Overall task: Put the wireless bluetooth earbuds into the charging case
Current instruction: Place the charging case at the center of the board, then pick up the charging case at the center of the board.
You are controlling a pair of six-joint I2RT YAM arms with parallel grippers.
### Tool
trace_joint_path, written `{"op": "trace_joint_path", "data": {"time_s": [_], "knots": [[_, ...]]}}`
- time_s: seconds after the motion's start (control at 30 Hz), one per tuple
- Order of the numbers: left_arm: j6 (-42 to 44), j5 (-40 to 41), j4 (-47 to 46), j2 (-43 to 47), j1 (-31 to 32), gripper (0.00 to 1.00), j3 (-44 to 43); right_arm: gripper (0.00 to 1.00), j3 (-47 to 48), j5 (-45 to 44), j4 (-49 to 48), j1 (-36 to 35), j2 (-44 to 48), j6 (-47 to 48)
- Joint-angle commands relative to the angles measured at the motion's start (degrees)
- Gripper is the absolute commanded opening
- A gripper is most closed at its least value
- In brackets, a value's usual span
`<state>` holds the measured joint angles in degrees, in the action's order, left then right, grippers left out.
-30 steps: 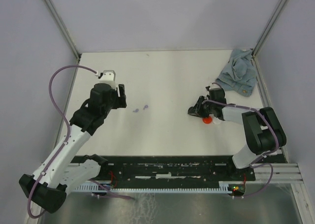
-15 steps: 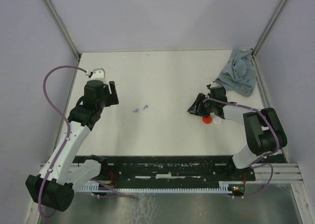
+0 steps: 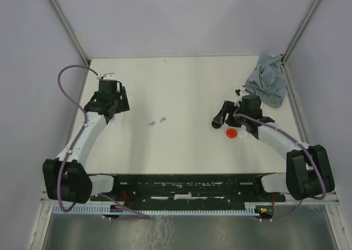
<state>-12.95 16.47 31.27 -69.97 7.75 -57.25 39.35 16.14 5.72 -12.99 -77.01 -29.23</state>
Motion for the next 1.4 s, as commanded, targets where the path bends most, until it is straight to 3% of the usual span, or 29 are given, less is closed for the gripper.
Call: {"op": "trace_joint_path", "data": {"time_s": [0.0,0.43,0.83,0.97,1.2,1.37], "knots": [[0.3,1.7,0.5,-6.0,-2.2,0.8,-5.9,0.75,-3.2,6.0,-10.0,0.2,2.3,1.4],[-3.4,-5.8,-0.3,-25.0,-17.0,0.82,-13.0,0.88,-7.9,7.0,-18.2,0.1,8.8,2.2],[-2.9,-12.8,0.0,-36.2,-19.3,0.8,-15.5,0.88,-7.6,7.5,-17.8,0.2,8.7,3.1],[-2.6,-12.5,0.5,-38.1,-19.4,0.76,-15.7,0.88,-7.5,8.0,-17.8,0.2,8.4,3.1],[-2.6,-14.7,0.5,-38.6,-19.3,0.55,-15.5,0.87,-8.2,8.0,-18.5,0.2,9.2,3.1],[-4.8,-22.1,0.1,-32.8,-18.2,0.49,-13.2,0.86,-8.1,8.8,-17.7,0.0,10.1,2.6]]}}
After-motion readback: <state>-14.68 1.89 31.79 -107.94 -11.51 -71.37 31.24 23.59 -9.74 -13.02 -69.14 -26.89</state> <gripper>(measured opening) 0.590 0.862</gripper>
